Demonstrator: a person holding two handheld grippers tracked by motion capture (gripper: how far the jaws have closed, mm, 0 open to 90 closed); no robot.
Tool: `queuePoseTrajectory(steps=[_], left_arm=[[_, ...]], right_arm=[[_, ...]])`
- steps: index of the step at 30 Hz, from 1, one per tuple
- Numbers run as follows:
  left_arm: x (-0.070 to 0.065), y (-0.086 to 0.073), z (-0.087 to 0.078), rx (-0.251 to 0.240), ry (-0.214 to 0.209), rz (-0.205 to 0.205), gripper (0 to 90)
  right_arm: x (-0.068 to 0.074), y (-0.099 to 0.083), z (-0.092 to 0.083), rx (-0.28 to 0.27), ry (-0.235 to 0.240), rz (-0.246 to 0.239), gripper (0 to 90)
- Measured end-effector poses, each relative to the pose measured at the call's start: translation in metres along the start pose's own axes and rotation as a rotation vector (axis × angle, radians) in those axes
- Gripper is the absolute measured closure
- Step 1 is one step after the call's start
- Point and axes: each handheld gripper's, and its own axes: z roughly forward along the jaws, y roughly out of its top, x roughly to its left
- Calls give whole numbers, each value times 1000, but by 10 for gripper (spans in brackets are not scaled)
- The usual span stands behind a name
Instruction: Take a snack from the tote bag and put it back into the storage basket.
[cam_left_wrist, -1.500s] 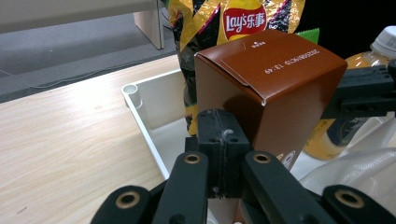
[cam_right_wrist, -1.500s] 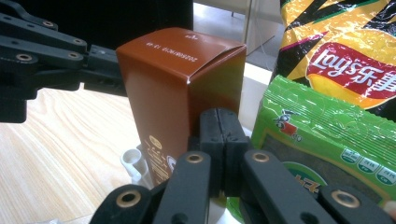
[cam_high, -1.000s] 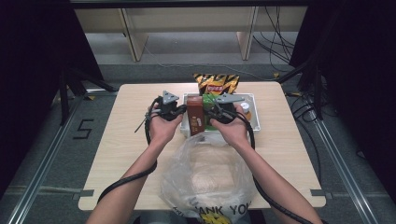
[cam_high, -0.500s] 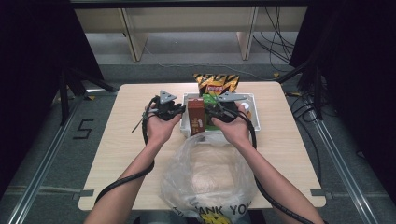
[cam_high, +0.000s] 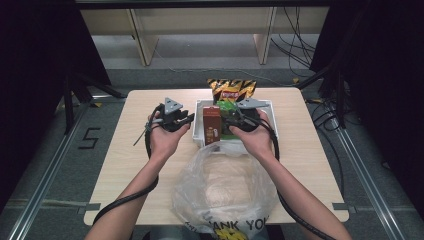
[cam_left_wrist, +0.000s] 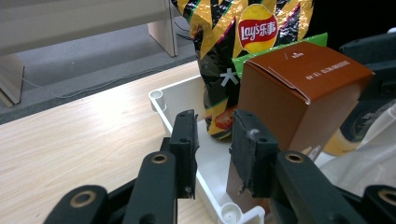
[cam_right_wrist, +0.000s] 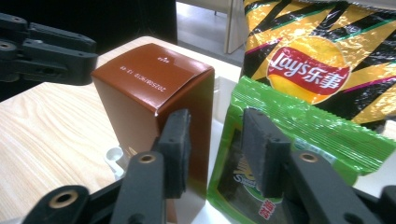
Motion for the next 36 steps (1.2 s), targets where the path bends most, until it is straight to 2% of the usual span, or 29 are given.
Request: queuePoseTrajectory(steps=[4, 5, 7, 10, 11, 14, 17, 19, 21, 22, 23, 24, 26, 27, 28, 29, 30, 31, 32, 34, 35, 36], left_arm=[[2, -3, -10, 1, 3, 3, 672], [2, -3, -12, 2, 4, 3, 669], [3, -5, -17, 1, 8, 2, 663], [3, -10, -21, 7, 4, 0, 657], [3, -11, -23, 13, 5, 3, 654], [3, -15, -26, 14, -1, -10, 648], [1, -18, -30, 10, -18, -11, 648], [0, -20, -33, 8, -26, -8, 649], [0, -21, -36, 3, -28, -14, 649], [0, -22, -38, 4, -31, -17, 648], [0, -23, -39, 4, -33, -20, 647], [0, -24, -39, 2, -36, -25, 646], [0, -26, -42, 4, -40, -24, 645], [-1, -27, -43, 5, -41, -24, 644], [-1, -28, -44, 9, -43, -20, 644], [-1, -29, -46, 10, -42, -20, 644], [0, -29, -47, 13, -41, -18, 644], [0, -30, -48, 16, -41, -20, 642], [1, -31, -50, 16, -42, -17, 641], [1, -32, -52, 16, -41, -24, 640], [1, -33, -54, 17, -41, -23, 640], [1, -34, -54, 19, -39, -20, 639]], right_arm=[[-1, 1, -7, -6, -7, 11, 572], [-4, 1, -10, -1, -1, -9, 563], [-4, 1, -12, -3, 5, 15, 546], [-5, -1, -18, 1, 14, 8, 533], [-7, -1, -19, 1, 18, -2, 531], [-6, -3, -23, 5, 15, 16, 527], [-10, -5, -27, 4, 14, -9, 522], [-9, -6, -28, -3, 16, 4, 520], [-10, -7, -31, -20, -2, 3, 519], [-10, -8, -32, -11, 9, 8, 518], [-12, -9, -34, -11, 4, -11, 517], [-10, -9, -35, -10, 6, 13, 516], [-12, -11, -38, -4, 0, -6, 514], [-13, -12, -38, -16, -5, -2, 513], [-14, -12, -40, -9, 0, -13, 513], [-13, -12, -42, -1, 0, -3, 512], [-14, -13, -42, -18, -2, -19, 510], [-14, -14, -44, -3, 0, -6, 510], [-16, -14, -45, 0, 0, -22, 509], [-17, -15, -48, 7, -1, -7, 508], [-19, -15, -49, 5, -4, -22, 508], [-18, -16, -49, -4, -6, -7, 507]])
